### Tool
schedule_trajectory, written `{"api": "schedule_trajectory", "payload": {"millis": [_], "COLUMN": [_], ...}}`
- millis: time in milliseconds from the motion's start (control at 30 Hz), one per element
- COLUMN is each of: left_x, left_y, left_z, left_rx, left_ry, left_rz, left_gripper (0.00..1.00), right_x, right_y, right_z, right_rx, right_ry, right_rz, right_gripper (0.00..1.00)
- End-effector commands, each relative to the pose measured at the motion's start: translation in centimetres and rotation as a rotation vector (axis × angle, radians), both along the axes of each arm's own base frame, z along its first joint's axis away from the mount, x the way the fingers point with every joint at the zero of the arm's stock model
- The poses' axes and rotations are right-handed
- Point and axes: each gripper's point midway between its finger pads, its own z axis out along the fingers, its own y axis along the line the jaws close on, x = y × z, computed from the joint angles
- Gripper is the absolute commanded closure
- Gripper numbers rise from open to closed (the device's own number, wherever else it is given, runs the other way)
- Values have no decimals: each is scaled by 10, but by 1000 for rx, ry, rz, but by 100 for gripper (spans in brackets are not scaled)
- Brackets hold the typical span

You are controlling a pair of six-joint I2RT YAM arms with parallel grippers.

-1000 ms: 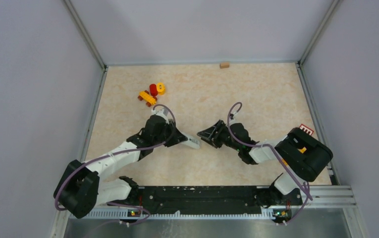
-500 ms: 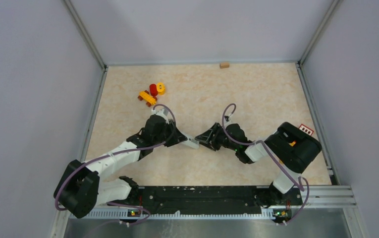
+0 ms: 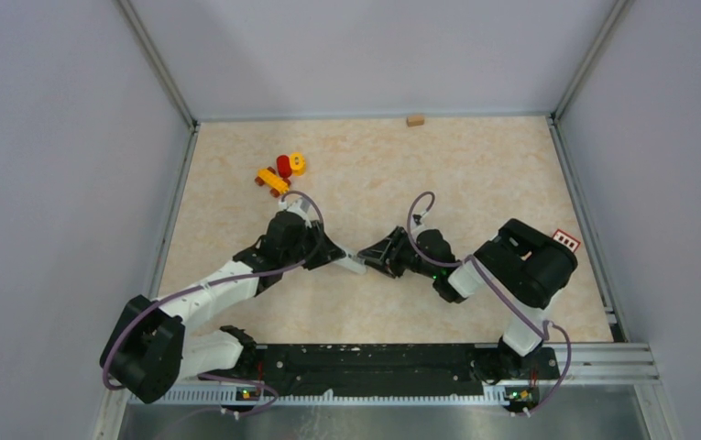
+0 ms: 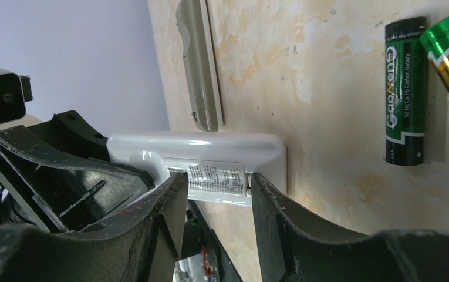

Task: Load the batteries into the remote control
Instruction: Remove the battery cover from the remote control.

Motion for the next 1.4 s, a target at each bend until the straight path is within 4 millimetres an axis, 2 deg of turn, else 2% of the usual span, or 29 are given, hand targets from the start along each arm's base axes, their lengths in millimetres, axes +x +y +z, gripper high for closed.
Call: {"api": "schedule_trajectory", "payload": {"millis": [0,167,267,433,600,800,867,967,1033,1100,1200,1367], "left_x": [-12,-24,-29,-29,-27,-23,-21,-19,-19,-19,-19,-18], "left_y": [8,13,16,17,23,34,37,37,35,33,29,25], "left_z": [-27,-50,-59,-62,-61,-56,-53,-48,-47,-48,-47,-47], "left_rx": [69,94,106,119,145,196,210,214,212,206,189,177], "left_ry": [64,128,138,137,127,100,89,74,74,79,83,92], "left_rz": [-27,-24,-19,-9,13,48,57,51,43,33,27,16], "left_gripper": [100,100,100,100,100,100,100,100,100,100,100,100], "right_x": [-1,-3,-4,-4,-4,1,4,8,11,13,15,15], "right_y": [15,18,16,13,8,-8,-12,-17,-18,-19,-21,-16], "right_z": [26,64,79,101,108,111,106,86,62,47,41,34], "right_rx": [130,327,369,417,440,431,394,278,157,52,-22,-42], "right_ry": [-48,-117,-163,-220,-226,-237,-229,-197,-137,-112,-114,-104], "right_rz": [33,18,12,3,-15,-66,-86,-115,-123,-128,-126,-102], "right_gripper": [55,58,59,59,59,59,59,58,56,53,51,50]}}
